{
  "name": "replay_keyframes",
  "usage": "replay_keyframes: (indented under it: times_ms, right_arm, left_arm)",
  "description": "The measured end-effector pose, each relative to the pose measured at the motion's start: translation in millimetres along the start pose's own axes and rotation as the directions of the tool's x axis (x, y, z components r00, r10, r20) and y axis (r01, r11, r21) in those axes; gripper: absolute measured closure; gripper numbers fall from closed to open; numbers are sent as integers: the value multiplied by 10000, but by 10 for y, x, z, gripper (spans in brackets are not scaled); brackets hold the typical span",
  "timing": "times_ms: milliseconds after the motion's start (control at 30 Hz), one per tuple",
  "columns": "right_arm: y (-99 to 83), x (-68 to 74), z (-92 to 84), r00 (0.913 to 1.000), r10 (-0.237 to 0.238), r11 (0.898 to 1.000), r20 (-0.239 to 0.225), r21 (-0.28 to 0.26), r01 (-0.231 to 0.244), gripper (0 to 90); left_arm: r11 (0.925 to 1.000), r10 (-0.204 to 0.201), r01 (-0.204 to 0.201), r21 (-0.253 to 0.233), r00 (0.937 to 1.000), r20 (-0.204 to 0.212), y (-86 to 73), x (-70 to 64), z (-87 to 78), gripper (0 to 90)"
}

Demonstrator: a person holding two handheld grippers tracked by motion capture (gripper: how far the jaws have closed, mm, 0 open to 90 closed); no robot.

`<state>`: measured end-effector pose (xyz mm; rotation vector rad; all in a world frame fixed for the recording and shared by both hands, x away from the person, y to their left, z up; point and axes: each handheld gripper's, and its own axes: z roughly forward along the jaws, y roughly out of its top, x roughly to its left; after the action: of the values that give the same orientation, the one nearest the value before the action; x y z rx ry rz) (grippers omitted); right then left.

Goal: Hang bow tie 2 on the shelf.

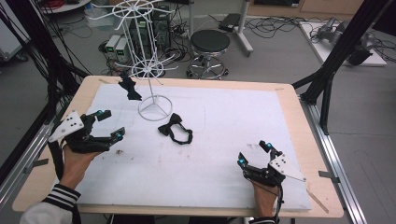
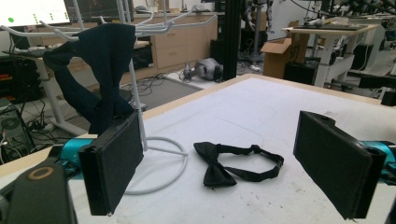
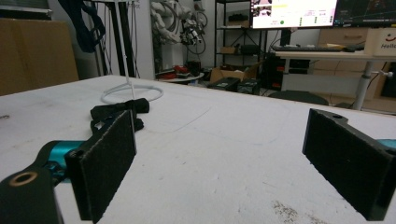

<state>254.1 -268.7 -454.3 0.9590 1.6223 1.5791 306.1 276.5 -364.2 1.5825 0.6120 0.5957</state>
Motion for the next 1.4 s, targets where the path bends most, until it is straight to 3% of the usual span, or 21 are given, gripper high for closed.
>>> replay_keyframes:
  times_ms: [267, 567, 1200, 1400]
  right_arm:
    - [1, -6, 6, 10000, -52, 10000, 11, -43, 53, 90]
    - [0, -7, 2, 10000, -20, 10000, 20, -17, 20, 90]
    - [0, -5, -3, 9999, 127, 9999, 2, -10, -127, 90]
    - [0, -6, -5, 9999, 129, 9999, -5, -3, -129, 90]
  left_arm:
    - [9987, 261, -271, 439, 9994, 229, 45, -69, 120, 161]
    - [9916, 440, -463, 1207, 9988, 217, 109, -174, 354, 161]
    - [9647, 629, -652, 2553, 9979, 175, 218, -317, 819, 165]
    - [9523, 764, -853, 2929, 9962, 417, 216, -366, 977, 167]
